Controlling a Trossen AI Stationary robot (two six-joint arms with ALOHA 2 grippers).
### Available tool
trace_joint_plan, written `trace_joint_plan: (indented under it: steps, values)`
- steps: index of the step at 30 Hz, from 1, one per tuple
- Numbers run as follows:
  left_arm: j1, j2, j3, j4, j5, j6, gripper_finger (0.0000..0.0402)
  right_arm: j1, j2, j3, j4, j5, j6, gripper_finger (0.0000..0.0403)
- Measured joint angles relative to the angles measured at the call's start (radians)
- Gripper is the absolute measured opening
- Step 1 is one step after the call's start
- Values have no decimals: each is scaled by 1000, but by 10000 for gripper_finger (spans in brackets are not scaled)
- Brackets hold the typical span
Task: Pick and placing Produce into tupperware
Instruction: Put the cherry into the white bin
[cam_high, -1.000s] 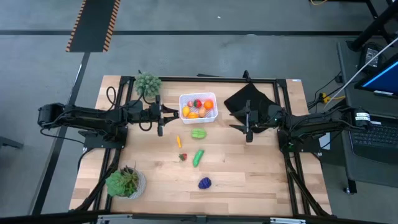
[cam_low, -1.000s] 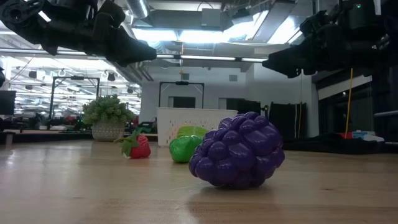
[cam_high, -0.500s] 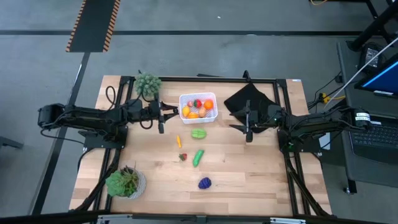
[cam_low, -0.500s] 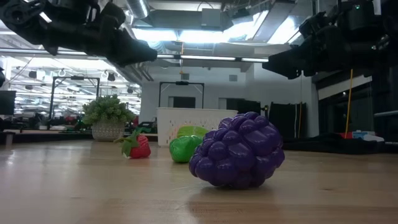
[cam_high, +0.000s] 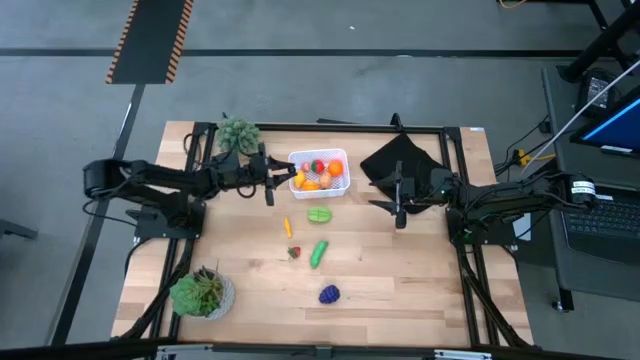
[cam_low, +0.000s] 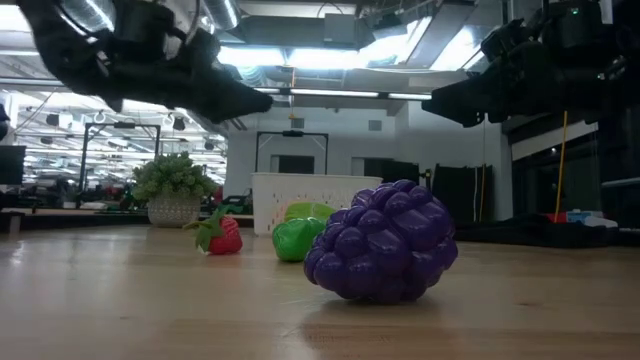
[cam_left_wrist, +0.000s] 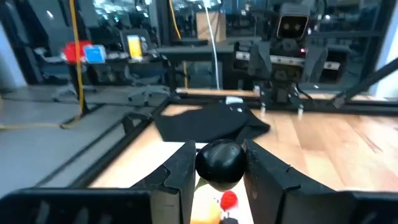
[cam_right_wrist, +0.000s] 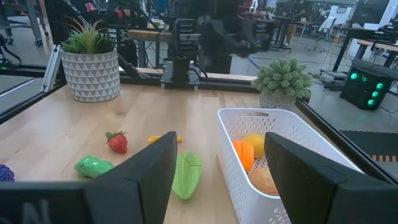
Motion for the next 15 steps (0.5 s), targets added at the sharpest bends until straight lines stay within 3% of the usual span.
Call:
trace_joint_plan:
  steps: [9,15]
  values:
    - [50,208,159,-10,124,6,101,0,0,0,0,0,0,243]
    - [72,252,274,-211,155,27,101,0,0,0,-1,0,0,243]
